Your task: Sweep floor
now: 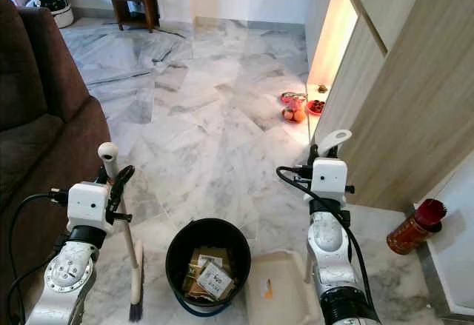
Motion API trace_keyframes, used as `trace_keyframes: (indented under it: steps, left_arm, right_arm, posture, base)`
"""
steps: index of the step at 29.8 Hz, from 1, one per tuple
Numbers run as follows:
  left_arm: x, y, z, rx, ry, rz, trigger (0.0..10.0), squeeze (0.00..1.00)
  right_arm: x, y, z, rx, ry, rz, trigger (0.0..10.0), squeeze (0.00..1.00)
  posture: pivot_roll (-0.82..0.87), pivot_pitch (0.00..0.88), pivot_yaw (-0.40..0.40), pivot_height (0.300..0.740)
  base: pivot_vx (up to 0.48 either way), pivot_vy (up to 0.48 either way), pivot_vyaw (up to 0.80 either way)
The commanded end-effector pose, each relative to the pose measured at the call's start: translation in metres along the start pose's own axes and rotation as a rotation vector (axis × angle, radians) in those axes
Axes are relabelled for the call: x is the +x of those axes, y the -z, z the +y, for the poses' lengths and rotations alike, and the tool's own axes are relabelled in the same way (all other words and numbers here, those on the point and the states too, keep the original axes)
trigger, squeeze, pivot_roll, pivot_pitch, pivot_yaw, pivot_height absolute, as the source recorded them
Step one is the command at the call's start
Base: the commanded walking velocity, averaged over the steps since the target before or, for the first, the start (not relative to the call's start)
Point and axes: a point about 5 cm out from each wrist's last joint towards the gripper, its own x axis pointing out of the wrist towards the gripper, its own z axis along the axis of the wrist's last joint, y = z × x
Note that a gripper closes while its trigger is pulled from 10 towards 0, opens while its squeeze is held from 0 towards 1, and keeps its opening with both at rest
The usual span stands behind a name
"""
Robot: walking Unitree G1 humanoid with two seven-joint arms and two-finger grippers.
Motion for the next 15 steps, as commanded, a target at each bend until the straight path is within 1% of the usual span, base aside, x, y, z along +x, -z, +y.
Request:
trace_keyframes:
  steps: [1,3,15]
  left_arm:
    - [0.0024,-0.0087,0.0006,-0.009,0.000,-0.035,10.0,0.00]
    - [0.0016,-0.0077,0.0008,-0.010,0.000,-0.030,10.0,0.00]
    - [0.0046,-0.0081,-0.0001,-0.012,0.005,-0.033,10.0,0.00]
  right_arm:
    - [0.0058,-0.0077,-0.0032,-0.015,-0.006,-0.048,10.0,0.00]
    - [0.0053,-0.0073,-0.0025,-0.016,-0.012,-0.052,10.0,0.00]
    - [0.0040,-0.0055,0.0005,-0.005,-0.019,-0.060,10.0,0.00]
  posture:
    - [0.06,0.045,-0.048,0.740]
    - [0.06,0.043,-0.048,0.740]
    - [0.05,0.045,-0.040,0.740]
  base:
    - [0.000,0.000,0.00]
    - [0.000,0.000,0.00]
    - [-0.241,0.000,0.00]
